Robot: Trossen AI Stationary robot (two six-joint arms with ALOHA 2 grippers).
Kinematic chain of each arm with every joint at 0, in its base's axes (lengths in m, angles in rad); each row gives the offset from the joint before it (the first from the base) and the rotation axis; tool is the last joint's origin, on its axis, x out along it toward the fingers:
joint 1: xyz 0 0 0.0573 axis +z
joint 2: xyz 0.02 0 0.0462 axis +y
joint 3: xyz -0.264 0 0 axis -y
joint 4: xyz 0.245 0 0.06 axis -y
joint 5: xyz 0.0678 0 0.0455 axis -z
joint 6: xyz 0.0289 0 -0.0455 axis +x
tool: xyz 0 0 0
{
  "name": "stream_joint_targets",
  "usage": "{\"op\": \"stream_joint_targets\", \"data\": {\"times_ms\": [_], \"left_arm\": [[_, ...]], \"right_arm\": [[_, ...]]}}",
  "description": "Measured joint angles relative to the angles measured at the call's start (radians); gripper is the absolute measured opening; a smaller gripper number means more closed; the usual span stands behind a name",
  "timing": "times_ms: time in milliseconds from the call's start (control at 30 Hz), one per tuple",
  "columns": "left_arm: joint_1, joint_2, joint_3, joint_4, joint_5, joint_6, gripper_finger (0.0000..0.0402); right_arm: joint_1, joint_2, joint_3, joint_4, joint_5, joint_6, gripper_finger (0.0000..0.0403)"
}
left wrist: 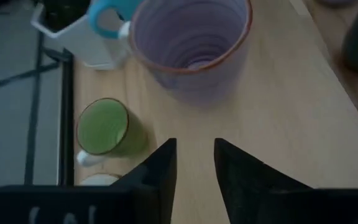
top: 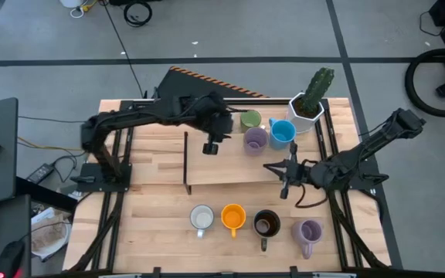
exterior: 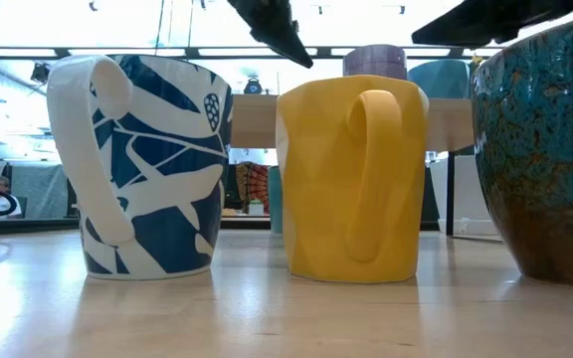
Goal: Place coffee mugs
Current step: Put the purple mug on the shelf
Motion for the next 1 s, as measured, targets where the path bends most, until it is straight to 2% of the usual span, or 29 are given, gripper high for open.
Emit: {"op": "stream_joint_targets", "data": {"times_ms": [100,200,400,467,567,700,833,1000], "left_arm": [[0.007,-0.06,-0.158,0.172,0.0,-0.028,0.011],[0.016,-0.078,-0.264,0.326,0.001,-0.073,0.0114],[0.048,-0.075,-0.395,0.489,0.019,-0.087,0.0149],[0.061,-0.075,-0.418,0.537,0.028,-0.089,0.0169],[0.085,-0.075,-0.431,0.557,0.095,-0.093,0.0196],[0.098,-0.064,-0.432,0.575,0.144,-0.082,0.0213],[0.087,-0.049,-0.431,0.629,0.201,-0.082,0.0215],[0.068,-0.007,-0.433,0.683,0.203,-0.078,0.0215]], "right_arm": [[0.0,0.032,0.023,-0.006,0.033,0.014,0.0021],[0.004,0.052,0.037,-0.006,0.091,0.02,0.0033],[0.013,0.113,0.095,-0.092,0.131,0.127,0.0107],[0.009,0.141,0.123,-0.165,0.131,0.199,0.014],[-0.01,0.174,0.175,-0.304,0.117,0.298,0.0186],[-0.036,0.189,0.255,-0.478,0.068,0.425,0.023],[-0.064,0.191,0.31,-0.625,0.062,0.518,0.0249],[-0.107,0.191,0.315,-0.654,0.019,0.526,0.025]]}}
